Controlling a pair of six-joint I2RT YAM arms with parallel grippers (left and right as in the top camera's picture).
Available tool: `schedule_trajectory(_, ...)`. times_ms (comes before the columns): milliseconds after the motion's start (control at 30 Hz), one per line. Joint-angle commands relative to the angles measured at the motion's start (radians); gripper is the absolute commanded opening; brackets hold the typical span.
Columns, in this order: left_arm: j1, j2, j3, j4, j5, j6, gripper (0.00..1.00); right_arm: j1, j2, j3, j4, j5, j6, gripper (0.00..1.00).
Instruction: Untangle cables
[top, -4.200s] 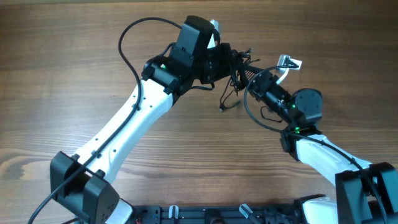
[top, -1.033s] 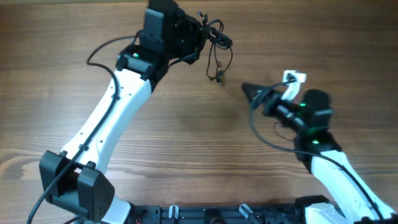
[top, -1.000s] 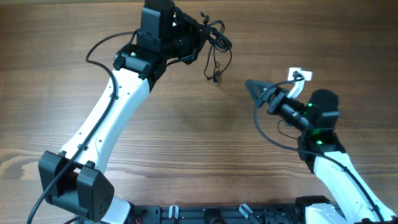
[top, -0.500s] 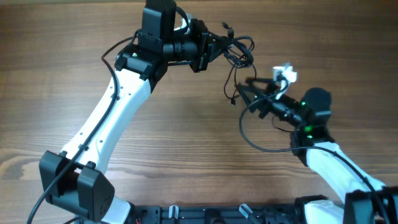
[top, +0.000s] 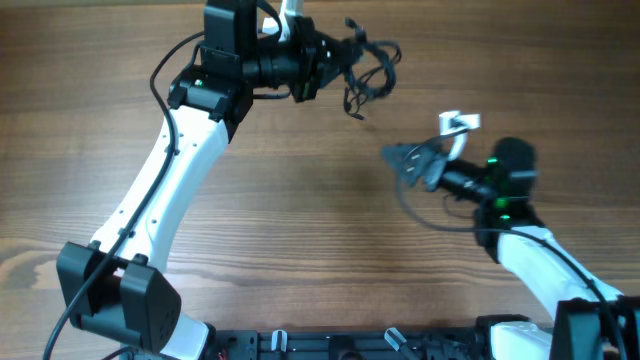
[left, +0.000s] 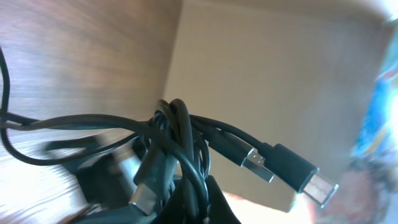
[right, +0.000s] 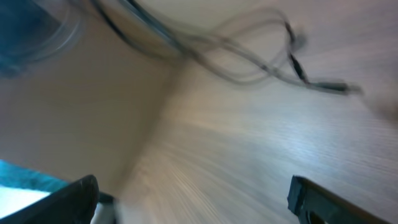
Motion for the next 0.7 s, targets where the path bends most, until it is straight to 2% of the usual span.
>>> schedule_trajectory(0,-0.024,-0.006,0.011,-0.119,0.056,0.378,0.04,-0.047,-0.021,0.003,0.240,-0.263,0.444,1.00)
schedule_trajectory(100,-0.060,-0.006,0.011,-0.151,0.056,0.457,0.04,-0.047,-0.021,0.003,0.510,-0.216,0.644,0.99)
schedule_trajectory(133,-0.071,-0.006,0.011,-0.150,0.056,0.457,0.04,-0.047,-0.021,0.003,0.560,-0.182,0.690,0.95)
schedule_trajectory(167,-0.080,-0.006,0.011,-0.150,0.056,0.457,0.04,-0.047,-0.021,0.003,0.569,-0.156,0.716,0.92)
schedule_trajectory(200,-0.103,-0.006,0.011,-0.151,0.056,0.457,0.04,-0.047,-0.020,0.003,0.554,-0.123,0.732,0.81)
schedule_trajectory(267,-0.129,-0.006,0.011,-0.150,0.056,0.457,0.04,-0.047,-0.020,0.003,0.541,-0.120,0.722,0.80)
schedule_trajectory(300,-0.139,-0.006,0.011,-0.151,0.056,0.457,0.04,-0.047,-0.020,0.003,0.541,-0.118,0.716,0.76)
schedule_trajectory(367,-0.161,-0.006,0.011,-0.151,0.066,0.457,0.04,-0.048,-0.020,0.003,0.535,-0.071,0.668,0.56)
schedule_trajectory(433,-0.161,-0.006,0.011,-0.151,0.141,0.464,0.04,-0.048,-0.020,0.003,0.486,0.002,0.643,0.36)
schedule_trajectory(467,-0.157,-0.006,0.011,-0.151,0.184,0.490,0.04,-0.048,-0.020,0.003,0.453,0.031,0.613,0.29)
schedule_trajectory(500,-0.144,-0.006,0.011,-0.151,0.269,0.541,0.04,-0.048,-0.020,0.003,0.365,0.085,0.558,0.13)
schedule_trajectory(533,-0.132,-0.006,0.011,-0.158,0.311,0.570,0.04,-0.048,-0.020,0.003,0.317,0.115,0.536,0.04)
schedule_trajectory(600,-0.106,-0.006,0.011,-0.197,0.296,0.628,0.05,-0.048,-0.020,0.003,0.283,0.141,0.527,0.04)
schedule_trajectory(633,-0.099,-0.006,0.011,-0.225,0.243,0.652,0.20,-0.048,-0.020,0.003,0.283,0.149,0.528,0.04)
schedule_trajectory(667,-0.094,-0.006,0.011,-0.257,0.170,0.658,0.30,-0.048,-0.020,0.003,0.280,0.164,0.533,0.04)
